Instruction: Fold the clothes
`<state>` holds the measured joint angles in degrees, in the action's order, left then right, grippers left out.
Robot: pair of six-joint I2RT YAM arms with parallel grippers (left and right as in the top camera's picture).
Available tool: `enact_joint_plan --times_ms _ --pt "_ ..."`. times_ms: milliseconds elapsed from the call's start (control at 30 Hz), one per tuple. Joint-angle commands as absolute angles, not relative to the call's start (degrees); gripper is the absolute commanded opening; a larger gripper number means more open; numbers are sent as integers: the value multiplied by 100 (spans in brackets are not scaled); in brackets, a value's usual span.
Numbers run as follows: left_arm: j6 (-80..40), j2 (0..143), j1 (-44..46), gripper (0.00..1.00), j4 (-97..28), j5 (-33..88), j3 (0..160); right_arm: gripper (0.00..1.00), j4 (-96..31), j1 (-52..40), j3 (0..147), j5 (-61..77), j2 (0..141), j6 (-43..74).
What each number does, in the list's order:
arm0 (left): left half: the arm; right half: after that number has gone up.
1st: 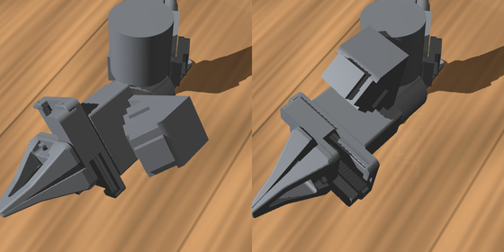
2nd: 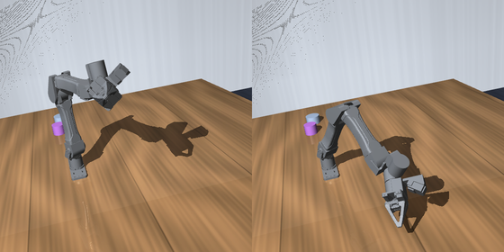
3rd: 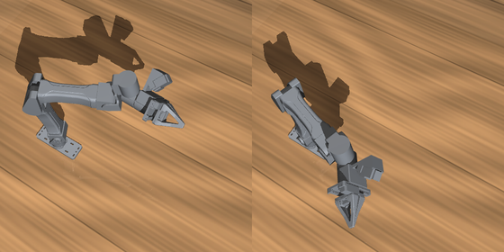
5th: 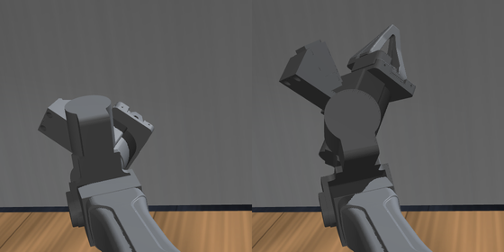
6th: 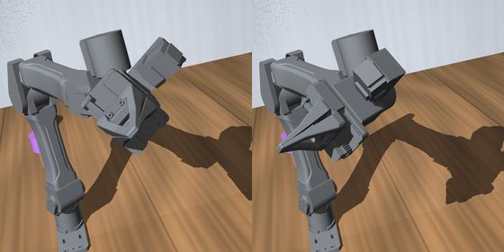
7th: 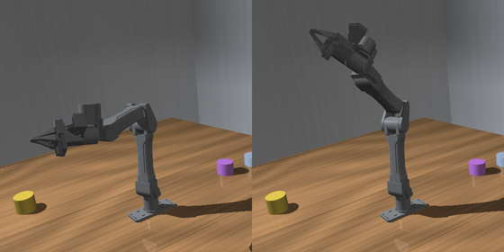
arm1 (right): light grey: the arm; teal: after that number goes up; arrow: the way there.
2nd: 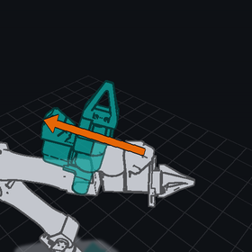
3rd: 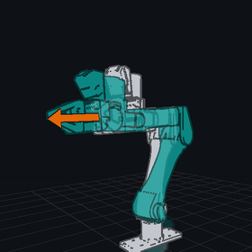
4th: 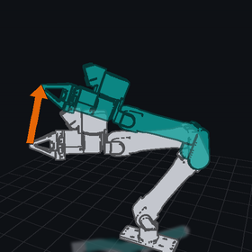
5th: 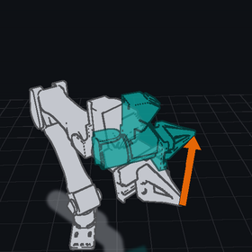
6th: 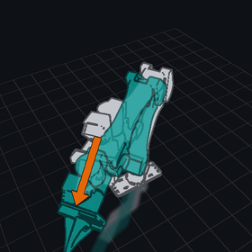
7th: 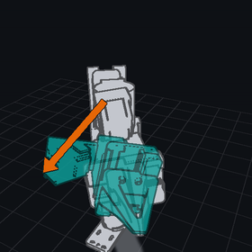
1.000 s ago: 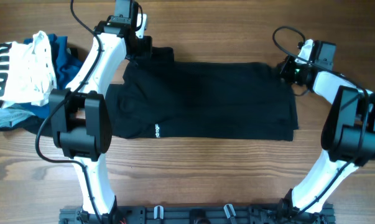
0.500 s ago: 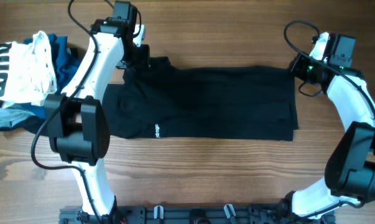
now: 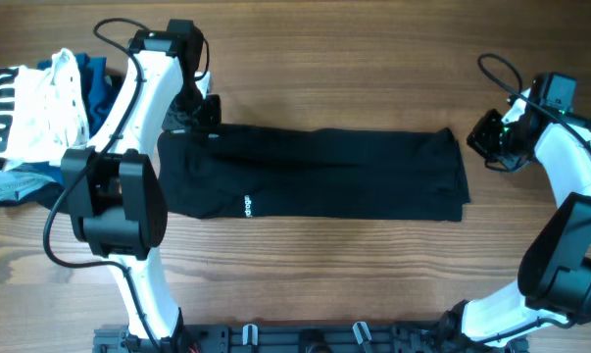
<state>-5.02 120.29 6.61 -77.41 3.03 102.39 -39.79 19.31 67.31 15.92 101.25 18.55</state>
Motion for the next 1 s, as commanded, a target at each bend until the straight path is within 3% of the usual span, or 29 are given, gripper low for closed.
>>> enact_joint_plan --times_ms 0,167,233,267,333,400,467,500,667,867,967 --pt "-565 11852 642 4 -7992 314 10193 4 -4106 1938 6724 1476 9985 1559" --pt "-567 11852 642 4 -7996 316 9734 5 -4066 1938 6722 1533 9985 1549" --pt "-565 11852 642 4 -7929 316 9585 30 -3857 1898 6687 1964 9992 1334" --pt "-567 11852 642 4 -7819 316 9496 49 -3481 1793 6604 2484 10007 987" --pt "-567 11852 642 4 -7765 316 9483 59 -3175 1662 6521 2665 10027 980" --pt "-567 11850 642 4 -7669 316 9483 62 -2797 1417 6429 2517 10116 934" --pt "-567 11850 642 4 -7594 316 9483 62 -2589 1162 6401 1949 10318 976" --pt "-565 11850 642 4 -7583 316 9483 57 -2545 987 6401 1282 10624 1278" --pt "-565 11850 642 4 -7546 316 9483 32 -2921 982 6401 1350 10726 1354" --pt "-565 11850 642 4 -7474 316 9483 36 -3479 980 6399 1391 10742 1260" --pt "-565 11850 642 4 -7437 316 9483 42 -3538 980 6399 1406 10742 1264"
